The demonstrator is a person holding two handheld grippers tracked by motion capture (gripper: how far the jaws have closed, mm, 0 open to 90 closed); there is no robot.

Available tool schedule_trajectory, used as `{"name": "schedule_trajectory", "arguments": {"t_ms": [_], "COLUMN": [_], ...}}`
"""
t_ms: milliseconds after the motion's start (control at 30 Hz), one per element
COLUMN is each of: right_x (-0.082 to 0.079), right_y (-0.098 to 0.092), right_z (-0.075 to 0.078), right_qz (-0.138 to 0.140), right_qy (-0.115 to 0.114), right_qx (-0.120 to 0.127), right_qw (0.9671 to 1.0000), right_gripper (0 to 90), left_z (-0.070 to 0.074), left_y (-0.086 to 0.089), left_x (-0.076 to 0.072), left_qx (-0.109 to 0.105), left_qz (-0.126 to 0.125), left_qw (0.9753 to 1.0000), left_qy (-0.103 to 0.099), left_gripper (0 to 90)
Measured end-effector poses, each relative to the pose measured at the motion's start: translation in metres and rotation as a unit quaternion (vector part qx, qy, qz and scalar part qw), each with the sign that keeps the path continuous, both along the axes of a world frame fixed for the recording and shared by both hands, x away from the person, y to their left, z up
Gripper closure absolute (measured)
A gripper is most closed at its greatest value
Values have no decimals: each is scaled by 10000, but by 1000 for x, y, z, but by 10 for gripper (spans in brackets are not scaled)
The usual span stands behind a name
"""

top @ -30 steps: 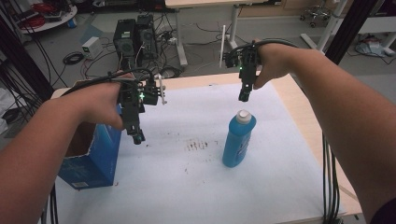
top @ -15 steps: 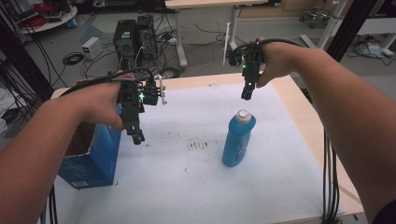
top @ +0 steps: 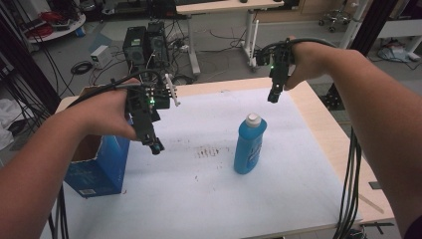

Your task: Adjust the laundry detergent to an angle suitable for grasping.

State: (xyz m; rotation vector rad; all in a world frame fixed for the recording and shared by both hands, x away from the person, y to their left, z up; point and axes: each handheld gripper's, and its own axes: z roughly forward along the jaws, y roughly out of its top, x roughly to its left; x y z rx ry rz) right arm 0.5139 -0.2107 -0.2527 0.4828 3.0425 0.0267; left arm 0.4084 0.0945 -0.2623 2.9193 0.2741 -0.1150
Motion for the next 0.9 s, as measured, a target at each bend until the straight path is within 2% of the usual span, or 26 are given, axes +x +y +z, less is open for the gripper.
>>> {"name": "schedule_trajectory", "arguments": {"t_ms": [67,100,233,267,400,433,467,533,567,633,667,833,867,900], "right_x": [0,1,3,3,3,4,4,4,4,6,6,8,8,9], "right_y": [-3,-5,-7,-7,-5,-5,-5,-3,-3,-2,-2,0,0,2], "right_z": [1,1,-1,-1,-2,-2,-2,-4,-4,-5,-5,-5,-5,-6], "right_qz": [-67,-12,-12,-12,3,46,46,43,60,82,82,76,76,86], "right_qy": [1,-27,4,4,5,4,4,23,24,27,27,47,47,64], "right_qx": [36,75,85,85,88,83,83,65,60,70,70,143,143,114], "right_qw": [10000,10000,10000,10000,10000,10000,10000,10000,10000,9999,9999,9999,9999,9999], "right_gripper": [15,15,15,15,15,15,15,15,15,15,15,15,15,15], "left_z": [-1,-3,-6,-6,-3,0,0,3,4,4,4,-2,-2,-4], "left_y": [-5,-7,-19,-19,-32,-36,-36,-41,-44,-49,-49,-68,-68,-74], "left_x": [-5,-8,-18,-18,-27,-29,-29,-32,-34,-36,-36,-42,-42,-42], "left_qx": [-232,-340,-630,-630,-1055,-1192,-1192,-1456,-1585,-1670,-1670,-1956,-1956,-2006], "left_qz": [33,94,267,267,583,688,688,888,1036,1140,1140,1548,1548,1622], "left_qw": [9997,9993,9976,9976,9927,9905,9905,9853,9818,9792,9792,9678,9678,9654], "left_qy": [60,76,109,109,37,9,9,-50,-101,-150,-150,-342,-342,-396], "left_gripper": [17,17,17,17,17,17,17,17,17,17,17,17,17,17]}}
